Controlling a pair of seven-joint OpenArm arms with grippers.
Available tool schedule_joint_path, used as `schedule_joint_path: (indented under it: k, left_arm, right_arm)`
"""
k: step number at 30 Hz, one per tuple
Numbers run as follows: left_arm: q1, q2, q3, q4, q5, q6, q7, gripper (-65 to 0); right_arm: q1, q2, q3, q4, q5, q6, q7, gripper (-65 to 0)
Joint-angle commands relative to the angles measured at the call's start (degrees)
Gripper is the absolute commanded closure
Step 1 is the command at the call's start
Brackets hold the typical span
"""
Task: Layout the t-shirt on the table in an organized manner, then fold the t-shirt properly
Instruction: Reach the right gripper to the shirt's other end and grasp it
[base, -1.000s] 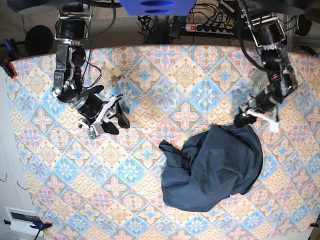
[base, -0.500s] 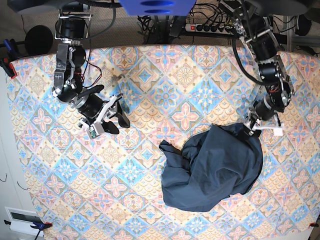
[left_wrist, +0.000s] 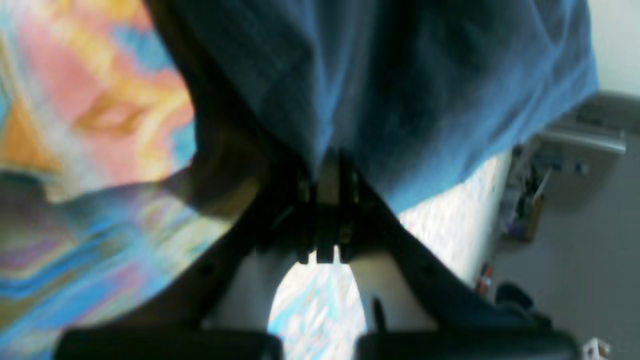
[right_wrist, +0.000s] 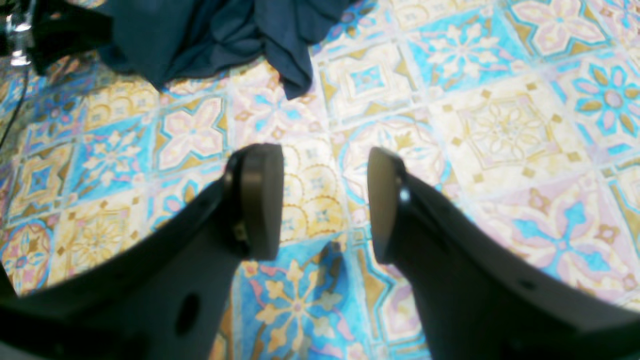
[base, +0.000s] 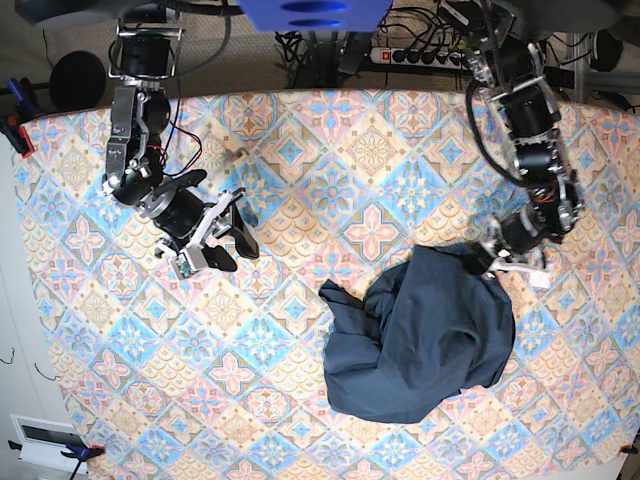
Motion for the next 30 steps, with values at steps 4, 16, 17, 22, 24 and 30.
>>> schedule_joint_path:
  k: [4,16,17,22,24,30]
  left_arm:
    - [3.81,-7.06,-0.31,13.06,-10.47,-0.92,2.40,0.0]
    - [15.42,-18.32,-10.60,22.90,-20.84,-0.92,4.51,0.0]
    - [15.86,-18.32,-11.30,22.90,-20.84,-0.92,4.51,0.0]
    - [17.18,-18.32,-13.06,23.08,-21.02,-0.92,4.51,0.0]
    - [17.18,-18.32,-12.97,23.08,-21.72,-0.92,4.51,0.0]
    - [17.18,-18.14,-12.62,23.08,-21.98,-0.92,4.51,0.0]
  right_arm:
    - [0.98,0.50,-0.17,0.94,1.40,0.19,1.38,-26.7]
    - [6.87,0.15,-18.81,-0.91,1.13,0.19,1.38,-26.8]
    - [8.37,0.06,-20.30,-1.96,1.04,0.19,1.38,-26.8]
    - [11.18,-0.20,-22.94,-8.47,-2.12,0.19,1.64,-26.8]
    - [11.36,-2.05,-23.12,-10.32,-3.97,0.19,1.47,-26.8]
    - [11.36,-4.69,-28.39,-14.62,-10.38,0.19,1.91,-26.8]
